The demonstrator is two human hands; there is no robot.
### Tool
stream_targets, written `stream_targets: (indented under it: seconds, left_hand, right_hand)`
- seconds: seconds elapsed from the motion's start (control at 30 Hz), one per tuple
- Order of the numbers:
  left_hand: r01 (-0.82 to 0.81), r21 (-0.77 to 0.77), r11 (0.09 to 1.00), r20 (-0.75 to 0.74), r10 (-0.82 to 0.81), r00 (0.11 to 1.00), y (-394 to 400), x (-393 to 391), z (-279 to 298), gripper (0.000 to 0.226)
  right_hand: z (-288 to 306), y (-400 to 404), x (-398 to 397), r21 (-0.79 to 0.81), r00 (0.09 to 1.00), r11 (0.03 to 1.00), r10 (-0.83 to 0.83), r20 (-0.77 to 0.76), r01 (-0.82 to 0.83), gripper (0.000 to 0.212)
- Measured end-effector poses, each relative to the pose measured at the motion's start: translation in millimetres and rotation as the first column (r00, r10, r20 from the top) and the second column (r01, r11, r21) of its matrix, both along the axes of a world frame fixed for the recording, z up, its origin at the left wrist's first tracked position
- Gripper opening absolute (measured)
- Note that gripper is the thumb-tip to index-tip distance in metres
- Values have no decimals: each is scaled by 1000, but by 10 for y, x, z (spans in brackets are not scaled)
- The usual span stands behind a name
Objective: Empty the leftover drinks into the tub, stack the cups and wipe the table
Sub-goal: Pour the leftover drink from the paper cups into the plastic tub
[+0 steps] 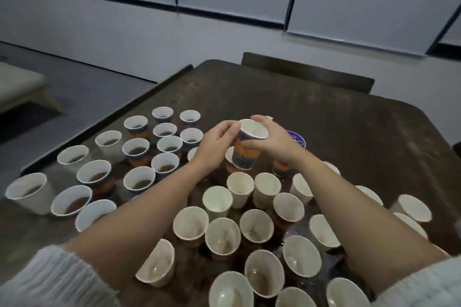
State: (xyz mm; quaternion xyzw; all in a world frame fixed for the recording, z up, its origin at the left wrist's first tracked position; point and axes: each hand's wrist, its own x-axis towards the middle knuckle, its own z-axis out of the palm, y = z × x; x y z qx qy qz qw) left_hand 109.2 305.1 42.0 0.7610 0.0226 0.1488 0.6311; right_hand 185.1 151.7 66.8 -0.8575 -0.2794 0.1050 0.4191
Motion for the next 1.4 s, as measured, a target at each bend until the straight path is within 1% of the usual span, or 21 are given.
stream_targets:
  seconds: [0.07, 0.13, 0.23, 0.33, 0.4, 0.5, 0.6, 0.67, 0.77, 0.9, 1.03, 1.13, 1.23, 1.4]
  left_hand:
    - [-14, 50, 999, -45, 16, 999, 358, 69, -65, 20]
    - [-17, 143, 990, -94, 31, 995, 642, 162, -142, 25]
    - [-59, 251, 966, -172, 104, 979, 1072, 343, -261, 26]
    - [-48, 357, 933, -264, 150, 953, 1405, 490, -359, 43]
    - [-11, 464, 886, -288, 163, 944, 1528, 578, -423, 54]
    - [55, 610, 791, -317, 180, 931, 1670, 743, -496, 64]
    - [192, 692, 696, -388, 134, 912, 1783, 964, -616, 74]
    - [289, 713, 639, -449, 99, 888, 1818, 1074, -700, 81]
    - [378, 726, 575, -499, 62, 864, 1857, 1199, -804, 90]
    - [419, 723, 549, -520, 33, 854, 1867, 1306, -882, 97]
    - [461, 725, 512, -547, 21, 837, 1828, 1388, -922, 96]
    - [491, 734, 470, -565, 22, 825, 1790, 1422, -943, 88]
    - [474, 733, 488, -557, 31, 830, 1781, 1443, -949, 79]
    - [422, 696, 581, -537, 31, 843, 1760, 1477, -893, 77]
  right_hand:
    - [-35, 362, 90, -103, 999, 995, 18, 32, -15, 74]
    - [-64, 606, 197, -155, 998, 988, -11, 63, 20, 77]
    - [-111, 902, 387, -127, 991, 986, -101, 91, 112, 78]
    - [-211, 1121, 543, -133, 976, 973, -173, 135, 190, 78]
    - [-308, 1206, 628, -220, 963, 947, -197, 183, 236, 79]
    - [-486, 1341, 760, -433, 946, 854, -183, 268, 289, 80]
    - [-705, 1471, 872, -565, 956, 777, -163, 245, 278, 81]
    - [-823, 1505, 914, -618, 968, 747, -153, 199, 245, 80]
    - [-945, 1528, 975, -659, 979, 725, -138, 151, 203, 81]
    - [-1043, 1522, 1025, -685, 985, 708, -118, 125, 172, 83]
    - [-1106, 1516, 1044, -703, 989, 696, -101, 104, 145, 86]
    - [-1128, 1517, 1045, -708, 993, 696, -89, 81, 120, 88]
    - [-1122, 1544, 1044, -703, 996, 706, -70, 54, 88, 90]
    - [-1075, 1556, 1060, -642, 998, 767, -54, -40, 16, 96]
